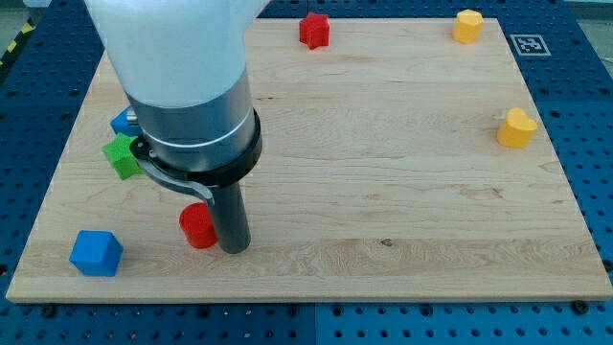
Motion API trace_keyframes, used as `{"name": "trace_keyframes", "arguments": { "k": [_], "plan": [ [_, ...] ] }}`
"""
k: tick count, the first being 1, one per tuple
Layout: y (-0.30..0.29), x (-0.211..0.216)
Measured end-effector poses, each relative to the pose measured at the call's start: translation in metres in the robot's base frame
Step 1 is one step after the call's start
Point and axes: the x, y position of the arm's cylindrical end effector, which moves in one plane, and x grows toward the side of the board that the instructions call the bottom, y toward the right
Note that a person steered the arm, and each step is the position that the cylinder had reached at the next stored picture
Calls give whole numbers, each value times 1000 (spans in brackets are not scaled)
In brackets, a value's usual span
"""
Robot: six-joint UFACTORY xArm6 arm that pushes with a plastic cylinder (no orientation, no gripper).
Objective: Push the red circle to the blue cube
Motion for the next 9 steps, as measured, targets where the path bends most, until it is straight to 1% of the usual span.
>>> {"name": "trace_keyframes", "arguments": {
  "k": [2, 4, 5, 7, 9],
  "plan": [
    [-12, -4],
    [-57, -10],
    [-63, -11],
    [-57, -30],
    [-63, -31]
  ]
}}
